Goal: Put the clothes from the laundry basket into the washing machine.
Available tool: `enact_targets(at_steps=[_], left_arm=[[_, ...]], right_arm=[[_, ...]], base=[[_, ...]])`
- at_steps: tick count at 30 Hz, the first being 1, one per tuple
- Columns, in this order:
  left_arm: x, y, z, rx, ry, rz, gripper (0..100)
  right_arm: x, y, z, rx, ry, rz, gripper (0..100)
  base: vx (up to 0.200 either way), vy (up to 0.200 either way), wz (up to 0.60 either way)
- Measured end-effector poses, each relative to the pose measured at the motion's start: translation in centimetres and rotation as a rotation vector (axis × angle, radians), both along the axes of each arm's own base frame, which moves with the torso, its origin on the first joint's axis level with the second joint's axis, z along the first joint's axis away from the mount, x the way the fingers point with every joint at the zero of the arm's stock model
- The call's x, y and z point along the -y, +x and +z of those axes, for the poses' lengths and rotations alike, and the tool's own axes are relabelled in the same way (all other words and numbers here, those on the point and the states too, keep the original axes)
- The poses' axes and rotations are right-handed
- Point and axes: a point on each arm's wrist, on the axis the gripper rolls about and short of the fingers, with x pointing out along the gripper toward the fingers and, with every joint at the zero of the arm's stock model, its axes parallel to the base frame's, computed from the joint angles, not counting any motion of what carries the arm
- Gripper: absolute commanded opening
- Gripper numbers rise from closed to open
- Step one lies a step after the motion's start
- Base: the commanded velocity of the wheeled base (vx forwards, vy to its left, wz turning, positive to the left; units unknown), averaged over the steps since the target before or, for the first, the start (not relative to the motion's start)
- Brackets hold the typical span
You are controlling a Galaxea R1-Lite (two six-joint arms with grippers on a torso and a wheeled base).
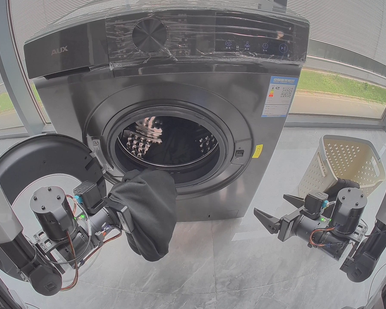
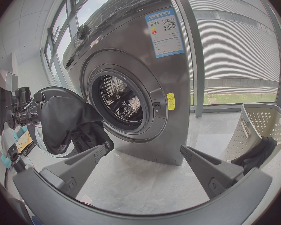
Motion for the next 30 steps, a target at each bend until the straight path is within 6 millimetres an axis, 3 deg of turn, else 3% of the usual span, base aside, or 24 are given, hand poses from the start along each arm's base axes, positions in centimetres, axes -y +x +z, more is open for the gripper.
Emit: enact_targets(at_steps=[15,24,30], left_arm=[[0.1,0.0,-0.7,-0.023,0.021,-0.005,0],[0.8,-0.2,-1.4,-0.048,0.042,-0.016,0],[1.5,0.0,-1.9,-0.056,0.051,-0.001,0]], right_arm=[[0.0,0.0,-0.1,-0.003,-0.002,0.001,100],[-0.1,0.0,-0.1,-0.002,-0.001,0.004,100],[-0.3,-0.1,-0.1,-0.002,-0.001,0.011,100]], base=[[0.0,0.0,0.0],[0.2,0.0,0.0],[0.0,0.0,0.0]])
